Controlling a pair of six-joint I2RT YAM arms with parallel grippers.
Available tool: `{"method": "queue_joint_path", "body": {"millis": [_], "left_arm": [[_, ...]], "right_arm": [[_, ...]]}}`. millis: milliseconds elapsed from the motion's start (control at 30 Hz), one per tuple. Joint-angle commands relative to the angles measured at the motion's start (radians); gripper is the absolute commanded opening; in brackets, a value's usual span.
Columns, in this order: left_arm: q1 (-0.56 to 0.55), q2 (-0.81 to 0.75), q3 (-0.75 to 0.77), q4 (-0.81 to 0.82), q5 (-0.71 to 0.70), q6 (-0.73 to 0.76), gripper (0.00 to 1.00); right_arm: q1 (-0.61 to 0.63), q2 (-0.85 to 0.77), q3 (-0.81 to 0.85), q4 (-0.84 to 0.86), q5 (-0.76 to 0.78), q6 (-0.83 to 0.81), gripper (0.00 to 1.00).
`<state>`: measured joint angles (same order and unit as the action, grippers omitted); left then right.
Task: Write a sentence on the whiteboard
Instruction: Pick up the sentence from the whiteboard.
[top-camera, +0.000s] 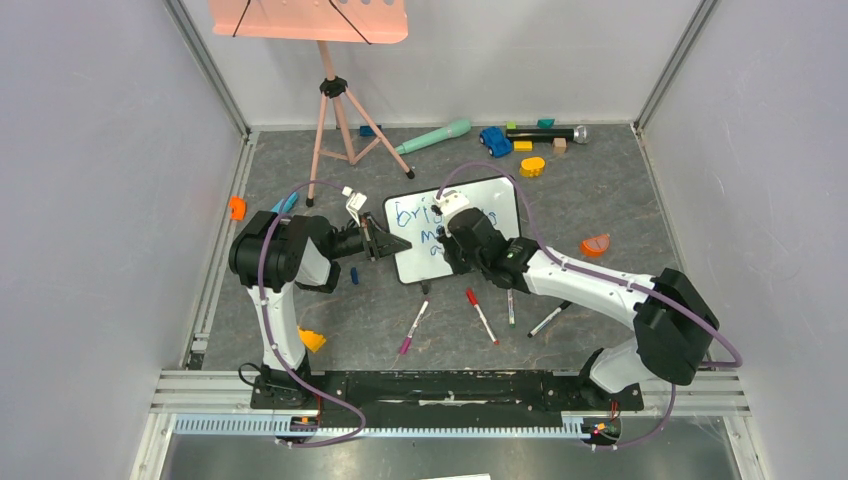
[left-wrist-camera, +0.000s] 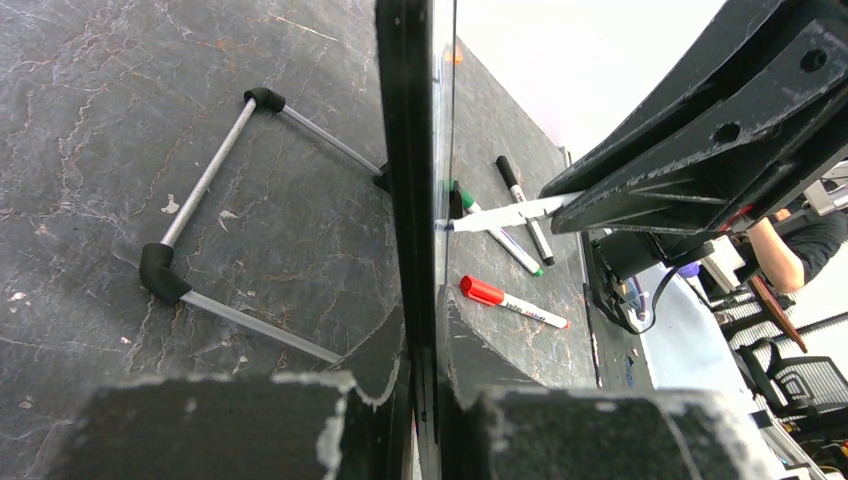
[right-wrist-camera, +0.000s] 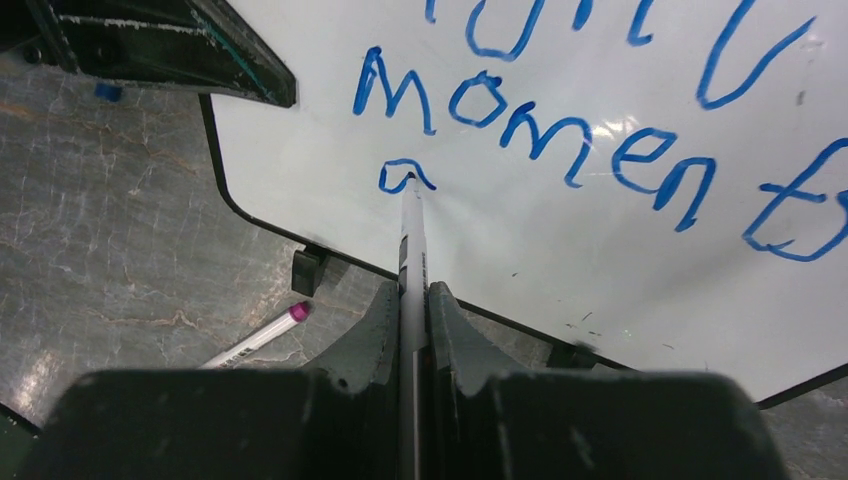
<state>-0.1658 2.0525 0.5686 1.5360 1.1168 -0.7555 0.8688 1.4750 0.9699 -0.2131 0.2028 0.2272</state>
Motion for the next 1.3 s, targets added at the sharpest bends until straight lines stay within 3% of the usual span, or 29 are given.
{"method": "queue_joint_path", "body": {"millis": [0, 833, 1267], "left_arm": [[-0.005, 0.074, -0.018, 0.021, -0.096, 0.161, 0.02], [-0.005, 0.072, -0.019, 0.021, -0.096, 0.161, 0.02], [-0.005, 0.071, -0.019, 0.022, -0.097, 0.159, 0.02]], "right_arm": [[-0.006, 0.015, 0.059, 0.001, 0.093, -0.029, 0.00], [-0.008, -0.045, -0.050, -0.022, 0.065, -0.003, 0.00], [-0.012, -0.094, 0.060, -0.013, 0.045, -0.050, 0.00]]}}
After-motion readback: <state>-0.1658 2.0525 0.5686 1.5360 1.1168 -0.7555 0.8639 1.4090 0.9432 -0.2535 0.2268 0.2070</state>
